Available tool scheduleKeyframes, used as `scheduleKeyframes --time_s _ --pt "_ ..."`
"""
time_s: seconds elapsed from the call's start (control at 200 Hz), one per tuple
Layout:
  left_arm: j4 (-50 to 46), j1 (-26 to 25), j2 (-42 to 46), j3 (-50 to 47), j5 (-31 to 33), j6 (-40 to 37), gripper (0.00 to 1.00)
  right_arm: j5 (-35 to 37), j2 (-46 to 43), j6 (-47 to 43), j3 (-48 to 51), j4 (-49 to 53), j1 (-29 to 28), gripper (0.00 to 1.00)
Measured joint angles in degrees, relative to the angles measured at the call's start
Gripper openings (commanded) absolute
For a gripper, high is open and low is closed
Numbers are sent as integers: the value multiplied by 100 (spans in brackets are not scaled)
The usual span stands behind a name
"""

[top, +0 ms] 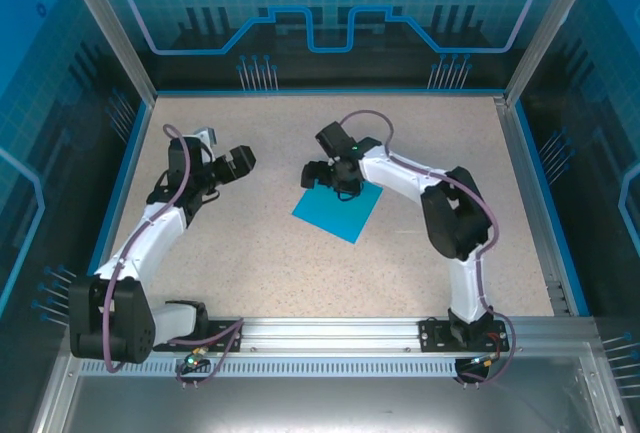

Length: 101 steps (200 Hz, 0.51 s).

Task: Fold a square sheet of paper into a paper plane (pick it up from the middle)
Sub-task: Move the square sheet of paper to the center of the table.

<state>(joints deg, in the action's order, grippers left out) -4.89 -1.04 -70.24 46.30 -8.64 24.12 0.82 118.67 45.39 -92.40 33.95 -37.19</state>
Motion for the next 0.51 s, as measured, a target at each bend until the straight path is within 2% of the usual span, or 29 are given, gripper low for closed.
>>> scheduleKeyframes --time_s 0.26,0.505 --pt "-308 0 0 275 238 -4 99 37 1394 -208 -1467 369 -234 96" --pt "-544 0 0 275 431 -4 99 -190 1515 -874 -1707 704 -522 94"
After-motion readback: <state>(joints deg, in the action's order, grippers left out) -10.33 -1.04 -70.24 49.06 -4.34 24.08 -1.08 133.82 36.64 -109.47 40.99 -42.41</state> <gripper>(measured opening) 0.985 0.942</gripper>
